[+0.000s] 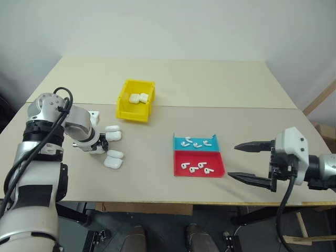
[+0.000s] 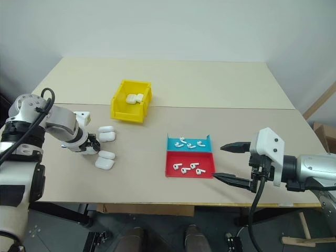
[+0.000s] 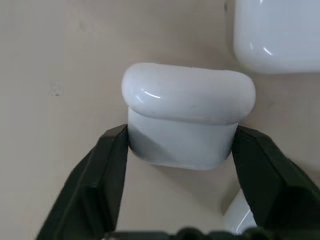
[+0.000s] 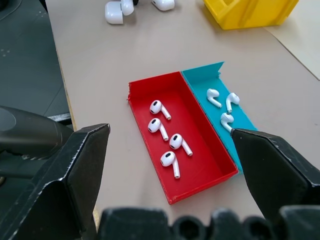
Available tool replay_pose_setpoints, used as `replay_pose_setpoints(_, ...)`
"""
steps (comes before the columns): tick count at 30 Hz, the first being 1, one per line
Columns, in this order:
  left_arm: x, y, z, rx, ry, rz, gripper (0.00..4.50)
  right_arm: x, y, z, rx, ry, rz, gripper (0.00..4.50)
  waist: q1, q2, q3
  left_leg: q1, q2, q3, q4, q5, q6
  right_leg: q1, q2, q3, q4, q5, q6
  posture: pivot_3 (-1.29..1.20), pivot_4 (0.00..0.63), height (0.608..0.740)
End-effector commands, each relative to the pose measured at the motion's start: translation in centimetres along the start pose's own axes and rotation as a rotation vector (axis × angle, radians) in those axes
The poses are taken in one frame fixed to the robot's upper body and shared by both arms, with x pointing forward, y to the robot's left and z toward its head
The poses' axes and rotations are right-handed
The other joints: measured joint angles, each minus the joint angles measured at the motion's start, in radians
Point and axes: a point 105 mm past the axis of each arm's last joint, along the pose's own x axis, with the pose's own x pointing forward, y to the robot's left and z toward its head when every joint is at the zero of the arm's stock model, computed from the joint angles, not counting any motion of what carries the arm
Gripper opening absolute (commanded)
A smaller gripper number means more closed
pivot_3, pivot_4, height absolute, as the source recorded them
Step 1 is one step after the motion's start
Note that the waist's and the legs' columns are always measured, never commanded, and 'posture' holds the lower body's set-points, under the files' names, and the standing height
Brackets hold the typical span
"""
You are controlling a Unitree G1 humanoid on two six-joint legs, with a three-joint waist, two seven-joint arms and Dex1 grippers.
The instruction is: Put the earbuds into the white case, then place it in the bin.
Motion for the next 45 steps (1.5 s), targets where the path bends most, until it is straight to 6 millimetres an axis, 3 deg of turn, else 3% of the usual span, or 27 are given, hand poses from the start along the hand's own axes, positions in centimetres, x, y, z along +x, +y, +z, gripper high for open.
replay_pose_setpoints(1, 0.0, -0.2, 0.0, 0.027, -0.006, -0.003, 2.77, -0.3, 0.2, 0.8, -0.028, -0.018, -0.012, 4.50, 0.000, 0.000, 0.000, 0.000, 0.000, 0.000, 0.000, 0.000, 0.000, 0.000, 0.000, 0.000, 0.000, 0.000, 0.000, 0.00, 0.150, 0.740)
replay_pose_setpoints(6, -1.4, -0.4, 0.1, 0.112, -0.091, -0.077, 2.77, -0.3, 0.3, 0.5, -0.016, -0.016, -0.008, 4.50, -0.002, 0.000, 0.000, -0.001, 0.000, 0.000, 0.000, 0.000, 0.000, -0.001, 0.000, 0.000, 0.000, 0.000, 0.000, 0.00, 0.150, 0.740)
replay_pose_setpoints(12, -6.3, 1.5, -0.6, 0.258, -0.288, -0.130, 2.77, -0.3, 0.3, 0.5, 0.003, -0.033, 0.017, 4.50, -0.017, -0.002, 0.001, -0.006, 0.001, -0.001, 0.000, -0.001, -0.001, -0.006, 0.000, 0.000, 0.000, 0.000, 0.000, 0.00, 0.150, 0.740)
replay_pose_setpoints(15, -8.6, 1.2, -0.8, 0.297, -0.432, -0.199, 2.77, -0.3, 0.2, 0.4, 0.011, -0.046, 0.033, 4.50, -0.018, -0.002, 0.001, -0.005, 0.001, -0.001, 0.000, -0.001, -0.001, -0.004, 0.000, 0.000, -0.001, 0.000, 0.000, 0.00, 0.150, 0.740)
replay_pose_setpoints(20, -12.6, -1.4, -0.9, 0.377, -0.941, -0.350, 2.77, 0.1, -0.5, 0.4, 0.004, -0.055, 0.048, 4.50, -0.014, -0.002, 0.001, -0.003, 0.001, 0.000, 0.000, 0.000, -0.003, -0.002, 0.000, -0.001, -0.001, 0.000, 0.000, 0.00, 0.150, 0.740)
replay_pose_setpoints(24, -13.6, -3.3, -2.3, 0.438, -1.152, -0.469, 2.77, 0.2, -0.7, 0.7, -0.002, -0.070, 0.058, 4.50, -0.006, -0.002, 0.001, -0.003, 0.002, 0.000, 0.000, 0.000, -0.003, -0.002, 0.000, 0.000, -0.002, 0.000, -0.001, 0.00, 0.150, 0.740)
replay_pose_setpoints(26, -14.4, -4.9, -3.2, 0.490, -1.236, -0.639, 2.77, 0.3, -0.8, 0.9, -0.009, -0.074, 0.063, 4.50, -0.002, -0.002, 0.001, -0.003, 0.002, 0.000, 0.000, 0.000, -0.003, -0.002, 0.000, -0.001, -0.003, 0.000, -0.001, 0.00, 0.150, 0.740)
replay_pose_setpoints(29, -15.6, -6.8, -4.4, 0.577, -1.248, -0.980, 2.77, 0.6, -0.9, 1.3, -0.028, -0.083, 0.071, 4.50, 0.002, -0.002, 0.001, -0.004, 0.001, 0.001, 0.000, 0.000, -0.002, -0.001, 0.000, -0.001, -0.003, 0.000, -0.001, 0.00, 0.150, 0.740)
replay_pose_setpoints(33, -15.2, -8.4, -5.5, 0.836, -1.243, -1.123, 2.77, 1.1, -1.4, 1.7, -0.042, -0.060, 0.068, 4.50, -0.002, -0.001, 0.001, -0.003, 0.001, 0.001, 0.001, 0.000, -0.002, -0.001, 0.000, 0.000, -0.003, 0.000, 0.000, 0.00, 0.150, 0.740)
replay_pose_setpoints(39, -15.0, -8.7, -5.9, 0.964, -1.221, -1.414, 2.77, 1.9, -2.0, 2.3, -0.041, 0.058, 0.074, 4.50, -0.006, -0.001, 0.001, -0.004, 0.002, 0.001, 0.001, 0.000, -0.001, -0.002, 0.001, 0.000, -0.003, 0.000, 0.000, 0.00, 0.150, 0.740)
replay_pose_setpoints(45, -14.5, -7.9, -7.0, 1.029, -1.095, -1.638, 2.77, 3.4, -1.2, 2.7, -0.058, 0.240, 0.151, 4.50, -0.012, -0.001, 0.001, -0.004, 0.003, 0.001, 0.001, -0.001, 0.001, -0.003, 0.001, -0.001, -0.003, 0.000, -0.001, 0.00, 0.150, 0.740)
